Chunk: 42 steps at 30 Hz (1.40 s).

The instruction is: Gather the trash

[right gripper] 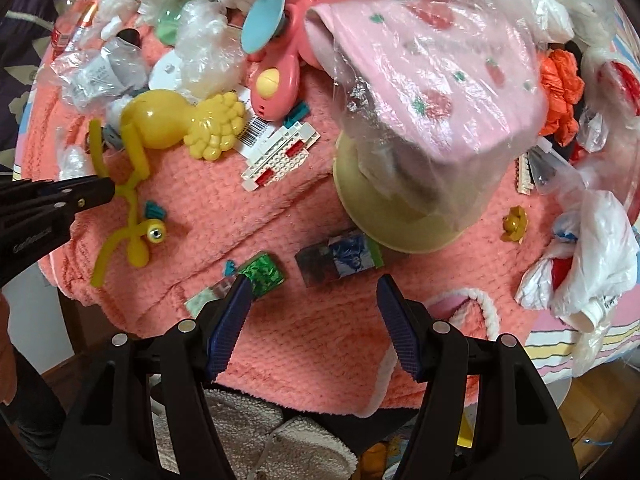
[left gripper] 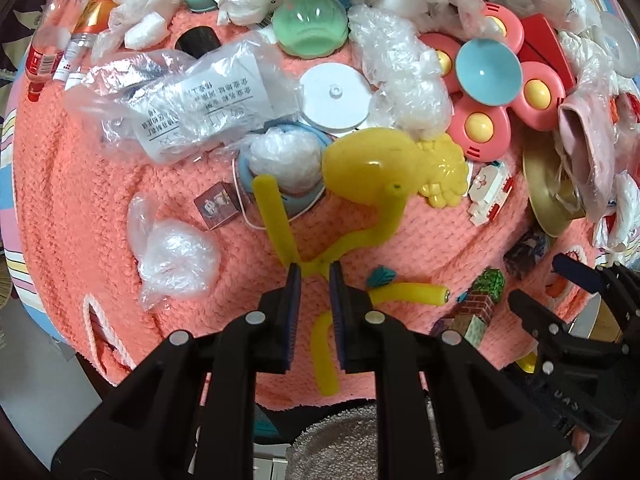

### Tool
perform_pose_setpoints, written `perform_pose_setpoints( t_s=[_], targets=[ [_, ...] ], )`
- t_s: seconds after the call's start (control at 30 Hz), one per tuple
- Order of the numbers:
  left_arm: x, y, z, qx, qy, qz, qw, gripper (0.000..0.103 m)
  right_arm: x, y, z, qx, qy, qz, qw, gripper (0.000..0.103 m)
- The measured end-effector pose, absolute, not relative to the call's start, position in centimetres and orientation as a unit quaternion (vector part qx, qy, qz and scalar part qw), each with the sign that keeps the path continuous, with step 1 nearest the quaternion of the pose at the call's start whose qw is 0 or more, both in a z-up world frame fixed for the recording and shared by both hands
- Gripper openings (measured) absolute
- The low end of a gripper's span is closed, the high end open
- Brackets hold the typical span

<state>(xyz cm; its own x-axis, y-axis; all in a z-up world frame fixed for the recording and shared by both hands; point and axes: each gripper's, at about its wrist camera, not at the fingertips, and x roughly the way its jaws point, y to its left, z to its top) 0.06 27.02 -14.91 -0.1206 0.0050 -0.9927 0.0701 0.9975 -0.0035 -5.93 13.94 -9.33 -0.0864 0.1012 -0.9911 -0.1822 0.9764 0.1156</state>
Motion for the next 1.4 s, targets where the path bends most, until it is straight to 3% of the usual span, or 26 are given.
perform_pose_setpoints(
  t_s=[0.53,0.67,0.8,1.1,1.3,1.37,1.4],
  targets=[
    [-1.8,25.7,-19.7,0.027,0.756,-0.031,0.653,0.015,-5.3,13.5,-10.9,-0.064,0.727,0.112,0.675,0.068],
    [-1.9,25.7,-20.3,0.03,0.754,-0.031,0.655,0.015,-5.2,13.6,-11.3,-0.069,0.721,0.116,0.68,0.078],
    [-2.0,25.7,-21.0,0.031,0.753,-0.03,0.657,0.016,-5.5,14.4,-12.4,-0.076,0.711,0.124,0.688,0.1],
    [-3.0,24.4,-21.8,0.034,0.746,-0.044,0.663,0.036,-6.0,14.7,-13.0,-0.094,0.698,0.123,0.699,0.1],
    [-3.3,24.2,-22.5,0.025,0.745,-0.044,0.665,0.038,-6.3,15.0,-13.0,-0.089,0.703,0.119,0.695,0.1],
    [-3.1,24.2,-22.5,0.01,0.747,-0.049,0.663,0.043,-6.2,14.8,-13.1,-0.082,0.704,0.114,0.696,0.1],
    [-3.0,24.3,-22.7,-0.005,0.748,-0.059,0.662,0.052,-5.8,14.8,-13.2,-0.078,0.704,0.112,0.697,0.1]
  ],
)
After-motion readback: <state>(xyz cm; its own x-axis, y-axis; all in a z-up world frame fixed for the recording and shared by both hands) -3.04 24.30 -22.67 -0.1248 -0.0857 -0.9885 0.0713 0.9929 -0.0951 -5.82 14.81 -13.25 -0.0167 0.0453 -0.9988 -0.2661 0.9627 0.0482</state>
